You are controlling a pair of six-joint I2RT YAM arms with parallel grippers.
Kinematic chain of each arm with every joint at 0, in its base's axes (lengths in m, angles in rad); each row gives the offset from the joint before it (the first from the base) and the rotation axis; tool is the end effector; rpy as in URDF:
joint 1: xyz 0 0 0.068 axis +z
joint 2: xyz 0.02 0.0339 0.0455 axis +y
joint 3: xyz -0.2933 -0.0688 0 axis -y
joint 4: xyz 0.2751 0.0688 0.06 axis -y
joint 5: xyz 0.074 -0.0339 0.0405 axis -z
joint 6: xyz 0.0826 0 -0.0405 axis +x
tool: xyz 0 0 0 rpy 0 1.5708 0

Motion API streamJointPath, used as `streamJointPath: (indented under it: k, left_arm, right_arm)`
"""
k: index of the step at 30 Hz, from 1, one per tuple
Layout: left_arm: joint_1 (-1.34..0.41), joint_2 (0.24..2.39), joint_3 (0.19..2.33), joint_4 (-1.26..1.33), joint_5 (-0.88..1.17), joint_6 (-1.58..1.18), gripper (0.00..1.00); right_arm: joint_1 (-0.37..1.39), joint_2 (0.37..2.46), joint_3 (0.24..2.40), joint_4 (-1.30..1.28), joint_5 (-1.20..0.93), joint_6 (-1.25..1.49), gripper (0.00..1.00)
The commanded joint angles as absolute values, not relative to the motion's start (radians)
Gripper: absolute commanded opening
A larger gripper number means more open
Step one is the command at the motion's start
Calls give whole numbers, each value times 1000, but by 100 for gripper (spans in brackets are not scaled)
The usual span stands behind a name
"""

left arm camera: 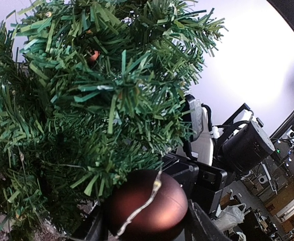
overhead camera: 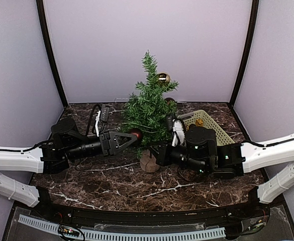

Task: Decorate the small christmas tree
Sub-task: Hang the ornament ball on the branch.

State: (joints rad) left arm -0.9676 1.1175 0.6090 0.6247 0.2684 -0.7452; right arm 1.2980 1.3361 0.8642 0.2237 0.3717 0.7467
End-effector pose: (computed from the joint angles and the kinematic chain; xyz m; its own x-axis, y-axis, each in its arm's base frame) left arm 0.1599 -0.2707 0.3135 -0.5914 -0.2940 -0.7508 0.7380 0.1778 -0.6509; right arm 0.1287 0.3487 0.2901 -0.5936 0.2272 -0.7720 -0.5440 0.5938 0.5929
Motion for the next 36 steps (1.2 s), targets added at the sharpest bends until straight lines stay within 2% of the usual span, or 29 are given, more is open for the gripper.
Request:
streamJointPath:
  k: [1, 30, 34, 35, 36]
  left_arm:
    - [-961, 1129, 621, 658, 261, -745, 45]
    - [-960, 1176, 675, 611, 238, -724, 47]
    - [-960, 1136, 657, 589, 236, -722, 51]
    - [-960, 1116, 650, 582, 233, -719, 56]
    - [-960, 1105, 647, 561, 230, -718, 58]
  right_arm:
    - [1291, 1329, 862, 241, 404, 786, 0]
    - [1292, 1332, 832, 254, 432, 830, 0]
    - [1292, 1311, 814, 301, 393, 788, 0]
    - [1291, 1300, 805, 318, 379, 775, 0]
    - [1291, 1290, 794, 331, 366, 763, 5]
